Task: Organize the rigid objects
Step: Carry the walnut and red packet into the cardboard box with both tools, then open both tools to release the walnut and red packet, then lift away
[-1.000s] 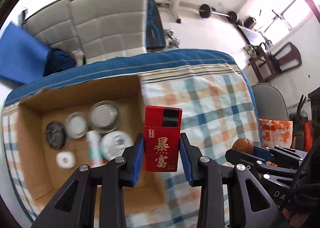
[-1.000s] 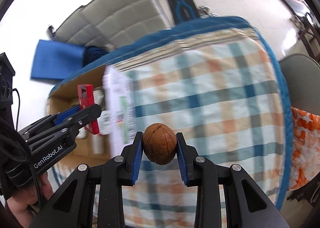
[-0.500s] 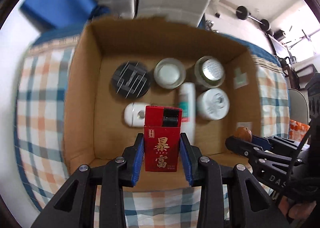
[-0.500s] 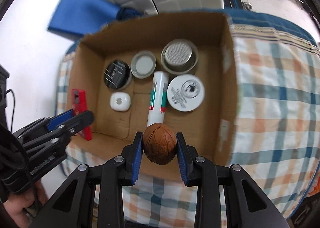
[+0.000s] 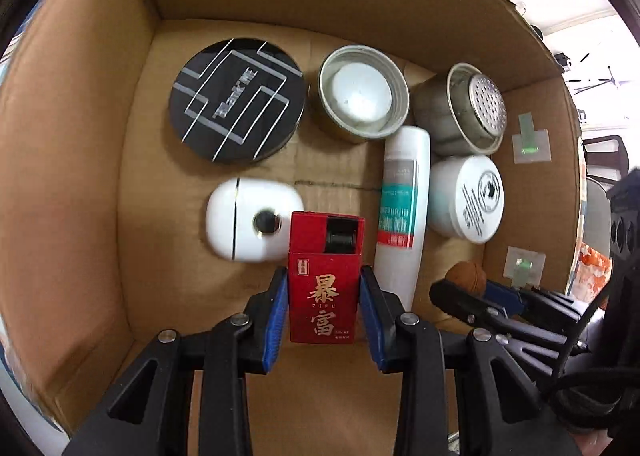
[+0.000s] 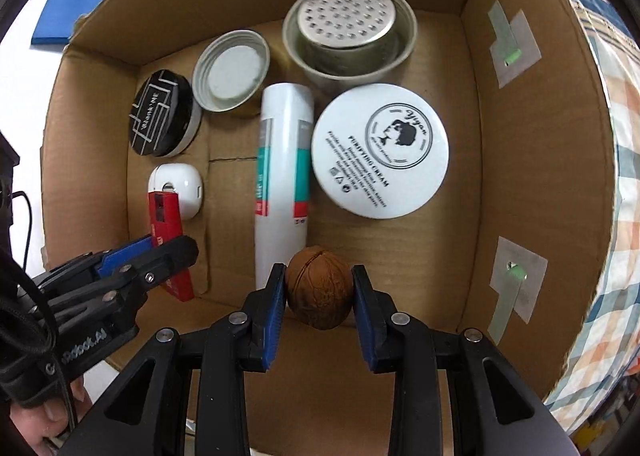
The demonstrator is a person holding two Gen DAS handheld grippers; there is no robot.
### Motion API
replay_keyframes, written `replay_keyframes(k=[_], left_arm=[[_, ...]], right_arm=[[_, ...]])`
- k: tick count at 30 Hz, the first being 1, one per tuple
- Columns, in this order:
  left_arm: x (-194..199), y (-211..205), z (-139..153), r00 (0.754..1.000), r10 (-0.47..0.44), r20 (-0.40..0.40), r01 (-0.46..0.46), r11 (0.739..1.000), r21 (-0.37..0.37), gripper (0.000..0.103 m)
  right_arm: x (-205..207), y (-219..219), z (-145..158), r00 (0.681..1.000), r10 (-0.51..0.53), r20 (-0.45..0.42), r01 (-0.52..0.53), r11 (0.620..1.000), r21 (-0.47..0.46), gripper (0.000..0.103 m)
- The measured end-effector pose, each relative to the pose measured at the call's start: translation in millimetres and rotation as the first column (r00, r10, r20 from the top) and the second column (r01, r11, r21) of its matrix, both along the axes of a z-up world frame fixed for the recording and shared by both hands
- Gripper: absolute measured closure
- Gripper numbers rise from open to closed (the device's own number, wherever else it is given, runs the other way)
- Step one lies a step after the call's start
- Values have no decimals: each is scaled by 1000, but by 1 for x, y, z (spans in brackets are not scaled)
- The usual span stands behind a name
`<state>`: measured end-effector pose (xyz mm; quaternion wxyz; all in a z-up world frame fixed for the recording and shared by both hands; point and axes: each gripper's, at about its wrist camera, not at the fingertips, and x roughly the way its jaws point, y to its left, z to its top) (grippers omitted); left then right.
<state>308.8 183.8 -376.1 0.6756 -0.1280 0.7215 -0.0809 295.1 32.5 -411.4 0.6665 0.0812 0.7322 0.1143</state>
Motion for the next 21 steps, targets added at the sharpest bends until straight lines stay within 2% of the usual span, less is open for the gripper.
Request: replay_keyframes(k=[6,14,17,19,21], left_arm=[[25,-5,-4,1000,-13,-8,13,1000,-20,71],[55,-5,-9,999,-32,-20,32,999,13,70],[59,-2,-5,999,-26,-18,27,999,36,57],[60,0,-1,1000,-23,-10,23,998,61,34],[59,6,3,1000,-7,4,7,997,71,26]], right_arm=[[13,-8,-7,999,-47,-26,48,998,30,69],[35,-14,-15,991,-110,-75,116,989,87,69],[40,-14,-19,990,-116,-80,122,990,70,68],[43,-15,-21,990,-121,-77,126,990,64,68],[44,-17,-22,989,-130,-77,134,990,52,66]])
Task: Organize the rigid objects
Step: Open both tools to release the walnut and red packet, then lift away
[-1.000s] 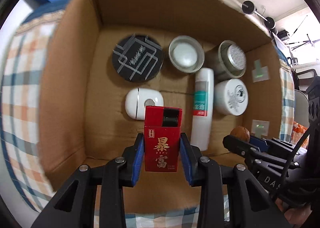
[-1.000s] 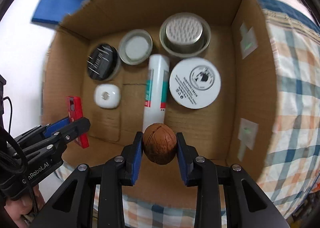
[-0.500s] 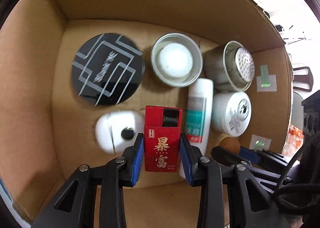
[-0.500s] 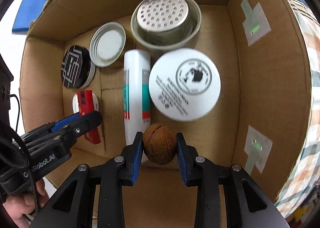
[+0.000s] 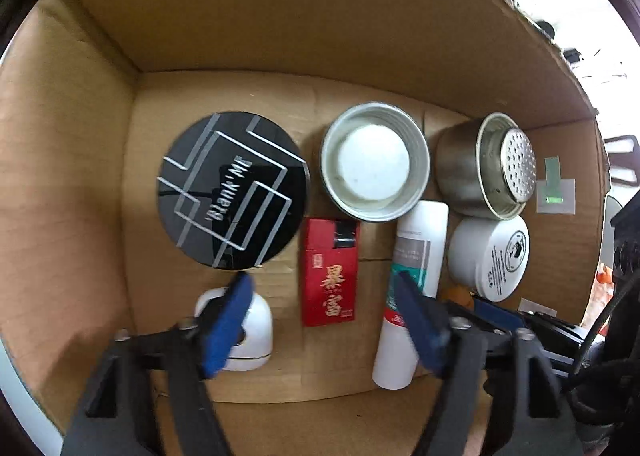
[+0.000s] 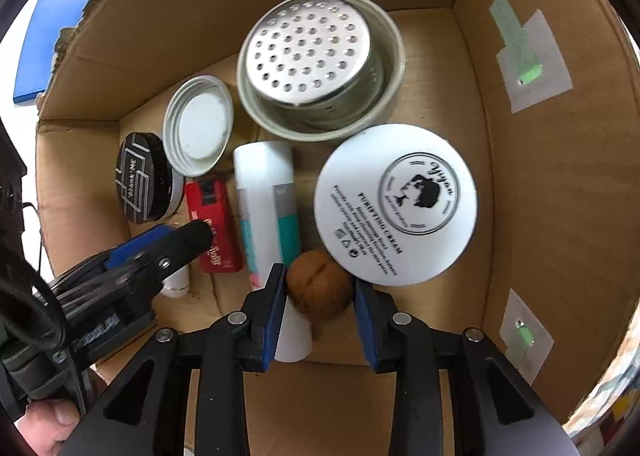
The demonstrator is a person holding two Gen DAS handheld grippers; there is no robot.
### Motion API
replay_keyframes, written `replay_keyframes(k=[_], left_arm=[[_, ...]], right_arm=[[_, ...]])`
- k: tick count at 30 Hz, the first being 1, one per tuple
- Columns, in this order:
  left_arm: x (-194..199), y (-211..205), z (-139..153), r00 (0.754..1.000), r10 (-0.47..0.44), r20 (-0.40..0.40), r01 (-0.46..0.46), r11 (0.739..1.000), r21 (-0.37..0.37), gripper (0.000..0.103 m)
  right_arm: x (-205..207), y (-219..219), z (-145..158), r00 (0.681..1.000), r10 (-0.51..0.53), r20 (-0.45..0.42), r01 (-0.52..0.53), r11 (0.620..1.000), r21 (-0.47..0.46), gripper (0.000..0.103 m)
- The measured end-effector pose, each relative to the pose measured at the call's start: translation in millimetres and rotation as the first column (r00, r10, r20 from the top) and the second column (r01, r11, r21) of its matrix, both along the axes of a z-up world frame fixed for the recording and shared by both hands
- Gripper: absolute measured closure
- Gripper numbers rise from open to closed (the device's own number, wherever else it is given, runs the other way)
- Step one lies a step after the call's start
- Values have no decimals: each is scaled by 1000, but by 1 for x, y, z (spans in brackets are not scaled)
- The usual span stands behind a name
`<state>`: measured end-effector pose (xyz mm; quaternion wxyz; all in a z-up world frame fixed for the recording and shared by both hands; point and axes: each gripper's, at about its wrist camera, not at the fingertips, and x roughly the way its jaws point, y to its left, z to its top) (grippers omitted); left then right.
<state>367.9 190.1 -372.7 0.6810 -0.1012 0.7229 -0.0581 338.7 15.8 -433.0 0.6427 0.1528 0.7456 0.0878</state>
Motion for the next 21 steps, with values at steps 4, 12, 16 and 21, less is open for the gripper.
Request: replay_keyframes(k=[4,12,16,21], left_arm=[[-1,12,15,999,24,27,-24,1000,2,19],[-50,20,56,993,24,113,-32,997,73,0],[-72,21,69,985,27,170,-43,995,91,0],[-89,21,81,971,11,241,-45,990,135,0]], right_arm=[[0,-4,2,1000,-9,3,9,1000,4,47],[-22,-15,37,997,43,64,-36,994,-100,32],[-34,-10,65,992,82,94,-65,983,-171,21],[-47,-6,95,979,108,175,-68,973,-220,6]])
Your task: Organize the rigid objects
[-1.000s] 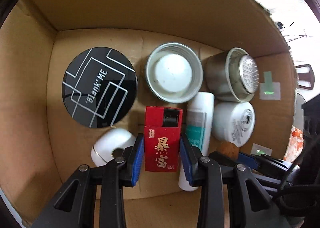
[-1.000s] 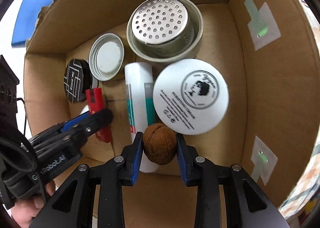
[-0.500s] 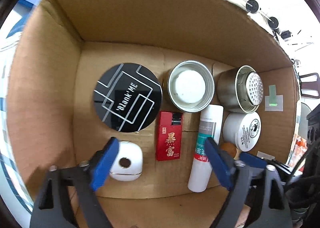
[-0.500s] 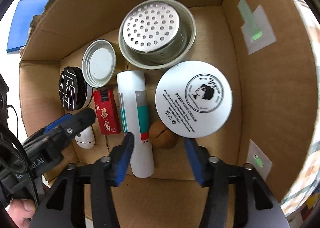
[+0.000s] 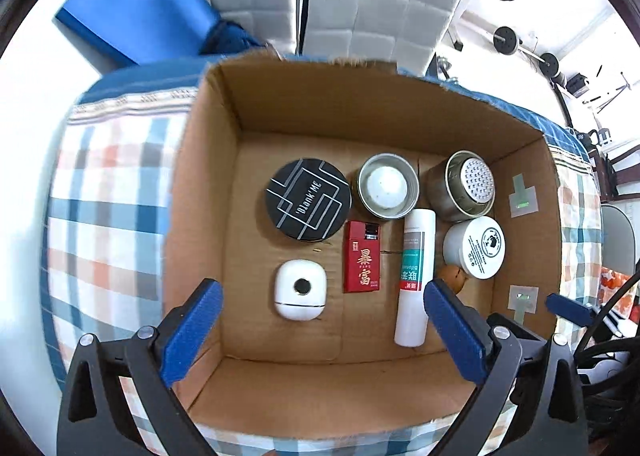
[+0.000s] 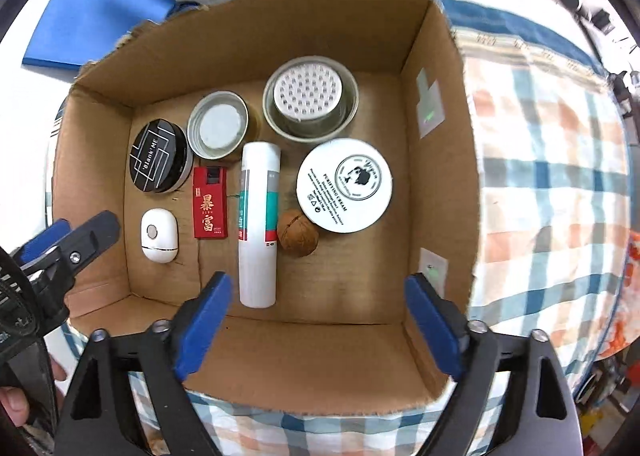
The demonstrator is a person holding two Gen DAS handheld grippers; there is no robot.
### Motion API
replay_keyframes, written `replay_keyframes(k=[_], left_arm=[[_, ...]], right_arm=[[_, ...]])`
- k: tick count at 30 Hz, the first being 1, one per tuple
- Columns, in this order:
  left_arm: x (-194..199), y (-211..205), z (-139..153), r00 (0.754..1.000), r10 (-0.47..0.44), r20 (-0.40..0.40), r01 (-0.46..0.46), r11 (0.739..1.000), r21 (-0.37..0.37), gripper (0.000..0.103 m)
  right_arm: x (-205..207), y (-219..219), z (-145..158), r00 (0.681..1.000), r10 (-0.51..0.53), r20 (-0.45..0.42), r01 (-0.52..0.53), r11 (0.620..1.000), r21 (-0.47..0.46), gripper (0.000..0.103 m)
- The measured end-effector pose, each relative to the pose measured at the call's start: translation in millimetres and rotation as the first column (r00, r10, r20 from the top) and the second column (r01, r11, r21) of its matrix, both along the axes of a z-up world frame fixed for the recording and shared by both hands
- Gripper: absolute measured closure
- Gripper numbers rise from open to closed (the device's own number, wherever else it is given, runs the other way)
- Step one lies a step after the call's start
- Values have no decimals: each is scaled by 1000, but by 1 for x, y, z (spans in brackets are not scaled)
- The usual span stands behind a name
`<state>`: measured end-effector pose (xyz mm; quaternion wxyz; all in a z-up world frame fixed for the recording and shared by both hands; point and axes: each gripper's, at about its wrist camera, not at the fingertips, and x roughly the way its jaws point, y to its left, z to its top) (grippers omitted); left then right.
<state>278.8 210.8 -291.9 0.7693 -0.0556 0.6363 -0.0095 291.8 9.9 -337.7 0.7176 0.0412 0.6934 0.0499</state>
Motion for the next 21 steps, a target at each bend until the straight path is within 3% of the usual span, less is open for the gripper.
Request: replay_keyframes(k=[5,15,21], left_arm=[[-2,-5,15,999,2,42,-3,1000,31,0],[-27,-15,46,996,-12,88,9,999,32,0],[-55,-22,92,983,-15,185,6,999,51,0]], right_arm=[[-4,8,15,997,4,74,-2,999,-33,2],[-32,7,29,994,3,105,-1,1000,-19,2],[-56,-3,61,988,1,153,-3,1000,12,2]])
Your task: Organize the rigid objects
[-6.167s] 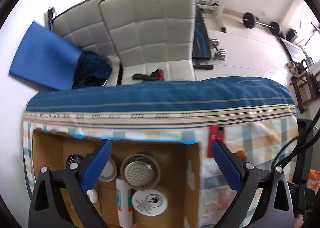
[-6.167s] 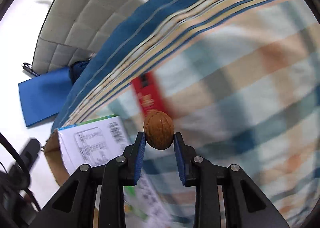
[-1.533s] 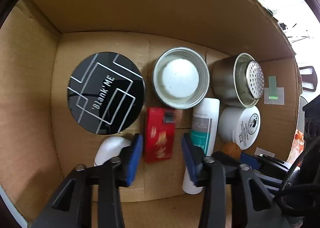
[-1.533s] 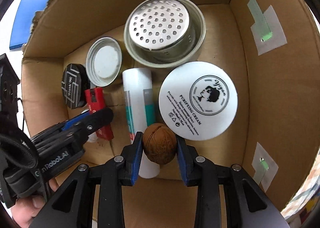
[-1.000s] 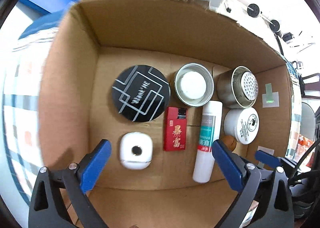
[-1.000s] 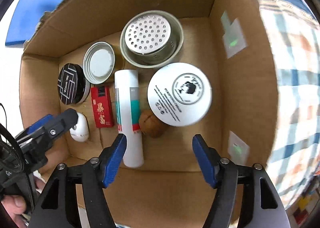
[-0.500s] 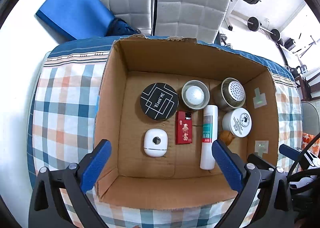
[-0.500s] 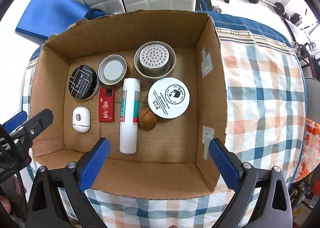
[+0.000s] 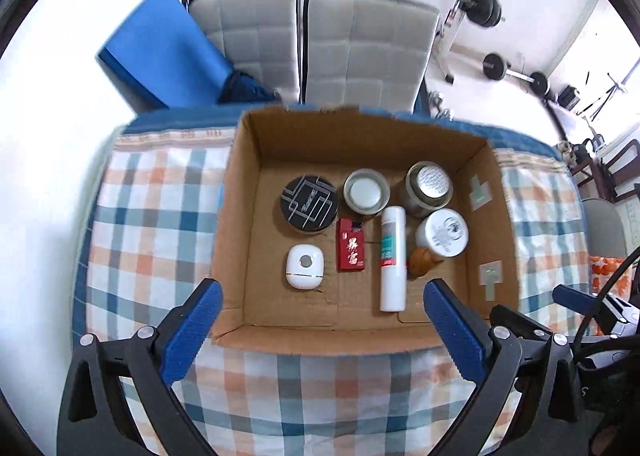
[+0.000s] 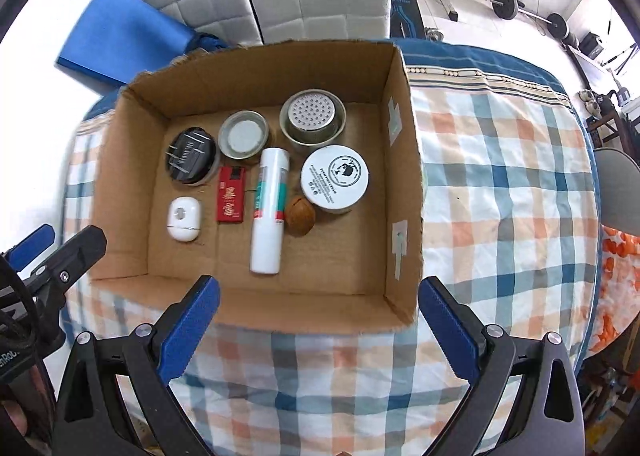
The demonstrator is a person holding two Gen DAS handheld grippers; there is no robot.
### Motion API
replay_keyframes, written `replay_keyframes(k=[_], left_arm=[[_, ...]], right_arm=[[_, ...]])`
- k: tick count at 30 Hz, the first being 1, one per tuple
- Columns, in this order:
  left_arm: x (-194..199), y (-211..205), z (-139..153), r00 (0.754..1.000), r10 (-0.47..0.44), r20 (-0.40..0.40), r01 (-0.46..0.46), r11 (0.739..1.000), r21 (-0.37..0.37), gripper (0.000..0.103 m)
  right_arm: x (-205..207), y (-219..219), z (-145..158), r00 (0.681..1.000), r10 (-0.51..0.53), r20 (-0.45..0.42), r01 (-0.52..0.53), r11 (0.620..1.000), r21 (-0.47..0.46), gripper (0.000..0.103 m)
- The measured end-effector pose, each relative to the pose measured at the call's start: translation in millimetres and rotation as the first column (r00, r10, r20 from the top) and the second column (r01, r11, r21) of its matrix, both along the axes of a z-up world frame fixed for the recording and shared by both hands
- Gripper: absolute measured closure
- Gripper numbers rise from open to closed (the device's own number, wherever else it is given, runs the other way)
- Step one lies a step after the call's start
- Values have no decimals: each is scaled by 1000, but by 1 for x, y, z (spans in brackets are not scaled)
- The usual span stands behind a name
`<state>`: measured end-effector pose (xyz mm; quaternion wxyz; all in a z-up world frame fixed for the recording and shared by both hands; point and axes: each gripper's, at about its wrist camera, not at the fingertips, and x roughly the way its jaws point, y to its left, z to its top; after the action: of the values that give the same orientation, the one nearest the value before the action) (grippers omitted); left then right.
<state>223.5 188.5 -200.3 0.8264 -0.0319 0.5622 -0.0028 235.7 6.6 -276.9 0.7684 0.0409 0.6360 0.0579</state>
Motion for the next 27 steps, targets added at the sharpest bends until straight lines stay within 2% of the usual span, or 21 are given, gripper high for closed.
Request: replay_keyframes(k=[3,8,12,20,27], left_arm=[[-18,-3,30,998,-3,57,4,1000,-22,0],[-43,-8,81,989,-16,145,16,1000,2,0],[-63,-8,111,982,-20,188,23,1000,-12,0],[-103,-17,152,969,-35,244,36,999,-1,0],[-127,-21,180,958,-31,285,37,999,-15,0]], right_arm=[[-17,-9,26,999,-11,34,10,999,36,2],[-52,-27,75,992,-43,120,36,998,60,2],[-79,-37,112,982,-54,183,42,997,72,2],[-125,-51,180,958,-50,281,31,997,72,2],[-159,-60,219,943,-57,327,29,996,88,2]])
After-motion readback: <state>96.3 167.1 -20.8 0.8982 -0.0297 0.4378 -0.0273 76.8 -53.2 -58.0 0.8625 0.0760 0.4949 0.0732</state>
